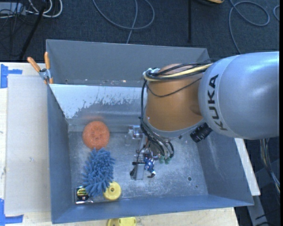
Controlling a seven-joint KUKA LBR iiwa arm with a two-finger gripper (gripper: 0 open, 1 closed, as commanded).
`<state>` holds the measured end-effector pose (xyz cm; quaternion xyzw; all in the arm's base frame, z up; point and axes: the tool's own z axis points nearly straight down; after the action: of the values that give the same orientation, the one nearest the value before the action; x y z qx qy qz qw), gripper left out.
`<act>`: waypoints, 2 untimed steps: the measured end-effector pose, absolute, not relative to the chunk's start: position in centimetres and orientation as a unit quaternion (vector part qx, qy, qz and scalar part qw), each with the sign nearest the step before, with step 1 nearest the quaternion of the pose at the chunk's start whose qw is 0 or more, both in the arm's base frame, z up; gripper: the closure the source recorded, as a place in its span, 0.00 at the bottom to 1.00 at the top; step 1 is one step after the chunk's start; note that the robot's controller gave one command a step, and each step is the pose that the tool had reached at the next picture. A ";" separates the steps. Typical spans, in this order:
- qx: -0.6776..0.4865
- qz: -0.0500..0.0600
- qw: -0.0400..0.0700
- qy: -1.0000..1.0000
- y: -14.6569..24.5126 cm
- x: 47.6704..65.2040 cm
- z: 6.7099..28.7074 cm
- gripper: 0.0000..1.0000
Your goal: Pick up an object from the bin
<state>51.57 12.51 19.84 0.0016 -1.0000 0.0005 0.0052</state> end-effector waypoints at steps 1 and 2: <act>-0.001 0.000 0.001 -1.000 12.4 51.7 20.3 0.00; 0.050 0.000 0.000 -0.999 15.1 50.8 15.2 0.00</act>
Offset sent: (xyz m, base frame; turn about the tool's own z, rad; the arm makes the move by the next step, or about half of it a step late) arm -0.0247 0.0681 -0.1284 -0.2562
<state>50.78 15.10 15.19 0.0499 -0.9988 0.0000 -0.0003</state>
